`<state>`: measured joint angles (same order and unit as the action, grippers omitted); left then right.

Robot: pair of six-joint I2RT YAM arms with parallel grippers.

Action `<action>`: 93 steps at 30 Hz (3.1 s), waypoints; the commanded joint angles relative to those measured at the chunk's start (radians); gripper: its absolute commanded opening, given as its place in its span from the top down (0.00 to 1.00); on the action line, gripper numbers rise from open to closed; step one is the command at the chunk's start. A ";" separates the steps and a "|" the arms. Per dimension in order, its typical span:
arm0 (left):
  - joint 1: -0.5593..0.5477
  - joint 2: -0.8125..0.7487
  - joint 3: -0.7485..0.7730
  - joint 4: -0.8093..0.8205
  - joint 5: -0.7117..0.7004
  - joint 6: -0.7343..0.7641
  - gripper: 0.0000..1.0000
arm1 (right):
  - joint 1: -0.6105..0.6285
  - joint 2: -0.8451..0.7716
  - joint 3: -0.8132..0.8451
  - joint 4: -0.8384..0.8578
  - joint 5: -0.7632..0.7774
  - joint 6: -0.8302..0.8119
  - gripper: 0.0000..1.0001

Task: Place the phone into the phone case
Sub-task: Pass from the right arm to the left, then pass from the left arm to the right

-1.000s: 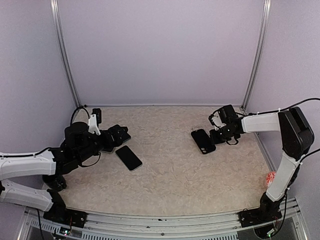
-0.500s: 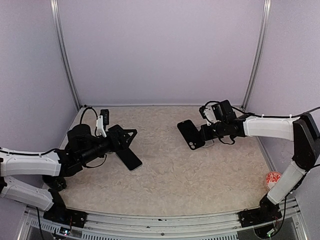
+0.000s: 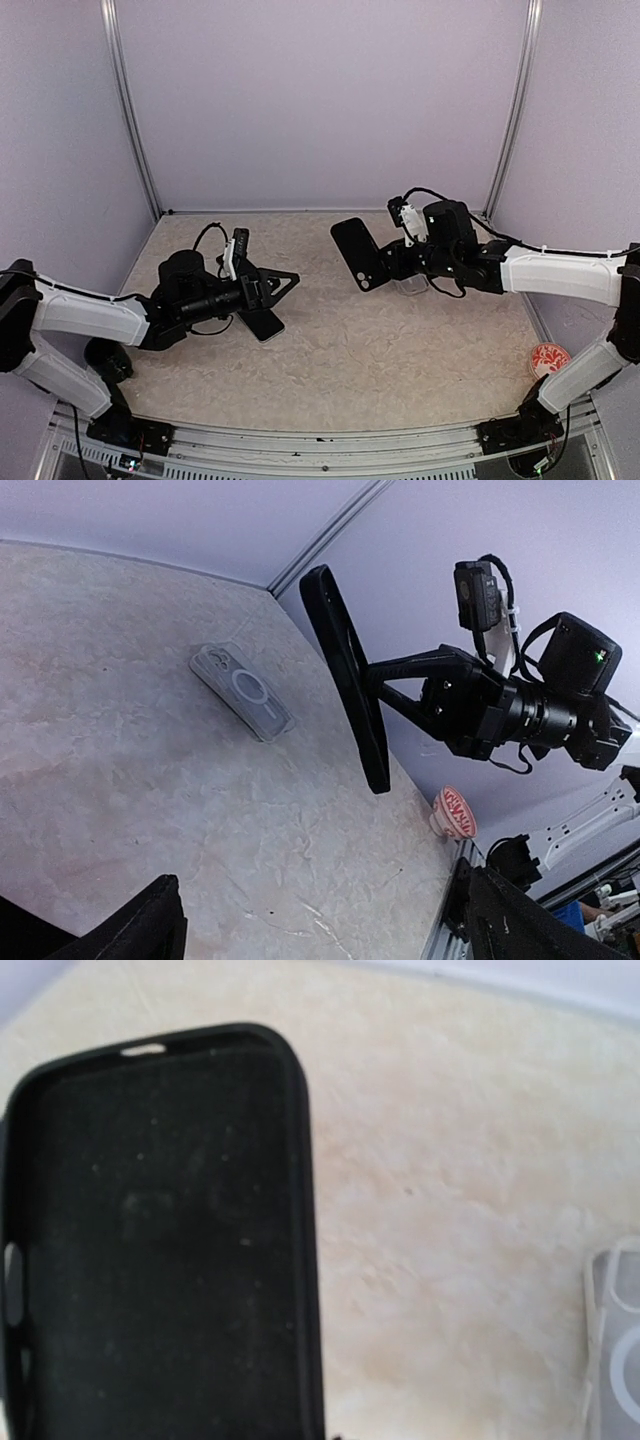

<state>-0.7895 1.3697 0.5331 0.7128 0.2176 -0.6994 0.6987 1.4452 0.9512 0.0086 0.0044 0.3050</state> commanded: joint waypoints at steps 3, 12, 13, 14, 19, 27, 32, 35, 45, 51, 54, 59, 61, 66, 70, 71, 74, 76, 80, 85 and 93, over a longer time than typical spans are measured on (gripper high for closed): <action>-0.044 0.086 0.055 0.156 0.054 -0.079 0.08 | 0.071 -0.051 -0.034 0.131 0.076 0.054 1.00; -0.082 0.215 0.147 0.220 0.051 -0.113 0.15 | 0.181 -0.033 -0.036 0.165 0.183 0.091 1.00; -0.082 0.220 0.157 0.214 0.038 -0.114 0.16 | 0.191 -0.032 -0.035 0.167 0.191 0.090 1.00; -0.082 0.224 0.164 0.204 0.024 -0.115 0.17 | 0.200 -0.030 -0.035 0.166 0.199 0.086 1.00; -0.082 0.226 0.196 0.163 -0.031 -0.120 0.22 | 0.238 -0.020 -0.035 0.163 0.238 0.075 1.00; -0.082 0.272 0.225 0.183 -0.021 -0.138 0.37 | 0.287 0.010 -0.035 0.166 0.268 0.070 1.00; -0.082 0.296 0.227 0.201 -0.008 -0.152 0.56 | 0.310 0.017 -0.042 0.176 0.285 0.073 1.00; -0.082 0.300 0.229 0.206 -0.004 -0.155 0.63 | 0.317 0.020 -0.042 0.176 0.289 0.072 1.00; -0.082 0.320 0.229 0.213 0.008 -0.165 0.84 | 0.329 0.017 -0.051 0.174 0.300 0.071 1.00; -0.081 0.322 0.227 0.209 0.027 -0.165 0.86 | 0.329 0.009 -0.051 0.153 0.299 0.066 0.91; -0.080 0.313 0.228 0.185 0.047 -0.151 0.85 | 0.329 -0.012 -0.045 0.127 0.295 0.047 0.77; -0.079 0.279 0.230 0.107 0.093 -0.099 0.85 | 0.329 -0.063 -0.027 0.045 0.287 -0.037 0.51; -0.079 0.263 0.234 0.068 0.118 -0.066 0.85 | 0.325 -0.089 -0.022 0.022 0.270 -0.074 0.42; -0.073 0.239 0.275 -0.052 0.227 0.009 0.85 | 0.297 -0.147 0.013 -0.061 0.140 -0.162 0.29; -0.073 0.248 0.314 -0.126 0.346 0.072 0.85 | 0.253 -0.132 0.095 -0.198 -0.025 -0.207 0.28; -0.072 0.249 0.318 -0.139 0.377 0.084 0.85 | 0.244 -0.125 0.115 -0.229 -0.055 -0.212 0.27; -0.072 0.250 0.334 -0.192 0.432 0.137 0.85 | 0.217 -0.120 0.161 -0.302 -0.153 -0.230 0.27; -0.073 0.248 0.339 -0.227 0.458 0.169 0.85 | 0.198 -0.138 0.169 -0.320 -0.208 -0.240 0.26; -0.073 0.218 0.349 -0.310 0.478 0.237 0.86 | 0.154 -0.171 0.168 -0.344 -0.339 -0.253 0.25; -0.073 0.212 0.371 -0.373 0.501 0.283 0.87 | 0.131 -0.128 0.176 -0.402 -0.461 -0.279 0.26; -0.074 0.218 0.400 -0.445 0.564 0.350 0.88 | 0.116 -0.072 0.157 -0.402 -0.599 -0.295 0.30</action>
<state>-0.8646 1.6096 0.8906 0.3252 0.7292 -0.4175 0.8280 1.3499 1.1011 -0.3702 -0.4904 0.0303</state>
